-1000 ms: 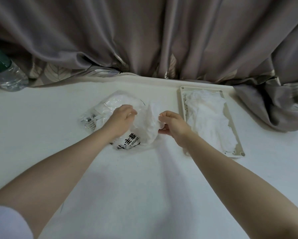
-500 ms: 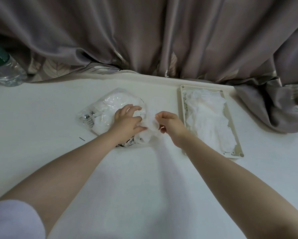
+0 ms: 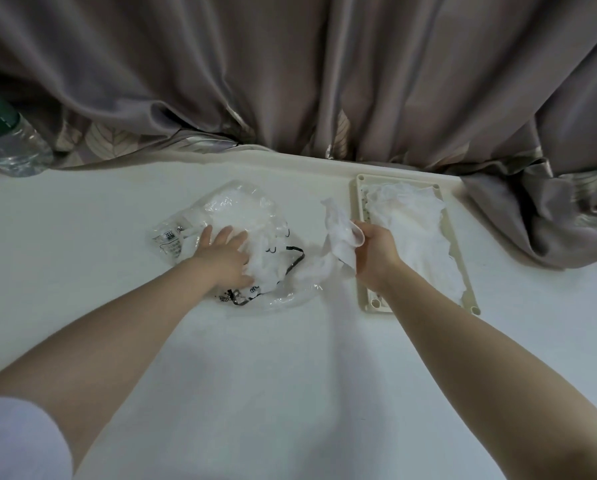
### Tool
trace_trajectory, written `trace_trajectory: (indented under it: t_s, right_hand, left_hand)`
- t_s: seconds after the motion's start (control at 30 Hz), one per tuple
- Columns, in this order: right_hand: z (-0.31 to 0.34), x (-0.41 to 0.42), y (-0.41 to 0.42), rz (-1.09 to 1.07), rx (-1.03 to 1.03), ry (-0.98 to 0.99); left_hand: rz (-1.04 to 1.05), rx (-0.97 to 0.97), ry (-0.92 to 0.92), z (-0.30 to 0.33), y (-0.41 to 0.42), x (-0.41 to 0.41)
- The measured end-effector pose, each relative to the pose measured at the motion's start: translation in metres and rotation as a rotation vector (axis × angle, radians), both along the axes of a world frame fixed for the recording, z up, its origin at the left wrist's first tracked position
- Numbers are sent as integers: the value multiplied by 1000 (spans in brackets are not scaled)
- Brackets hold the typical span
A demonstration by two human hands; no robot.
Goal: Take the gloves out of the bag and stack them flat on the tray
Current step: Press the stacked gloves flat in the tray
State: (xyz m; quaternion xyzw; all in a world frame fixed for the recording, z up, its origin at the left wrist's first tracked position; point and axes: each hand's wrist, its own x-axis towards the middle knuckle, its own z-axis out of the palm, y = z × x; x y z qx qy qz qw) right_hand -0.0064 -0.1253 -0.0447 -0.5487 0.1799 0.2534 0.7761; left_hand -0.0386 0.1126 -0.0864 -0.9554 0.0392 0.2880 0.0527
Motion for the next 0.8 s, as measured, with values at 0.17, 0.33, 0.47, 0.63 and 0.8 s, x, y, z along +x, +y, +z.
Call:
trace_trajectory:
  t_s: [0.17,0.33,0.47,0.63,0.8]
  right_hand:
    - [12,-10,-9,51,79,33]
    - [26,-27,-25,138,-10,53]
    - [33,-32,-43,226,77,52]
    - [39,-41,-67,299,90,-45]
    - [60,-41,-83,295,-259,-420]
  left_hand:
    - [69,-308,-443,30,-29,2]
    - [90,-997,-293,73,-90,-12]
    - [136,-1116,-294,84,-110,-13]
    - [317,-1360,-194,106,-128,-14]
    - [404,-1408,-145,122,-147,-15]
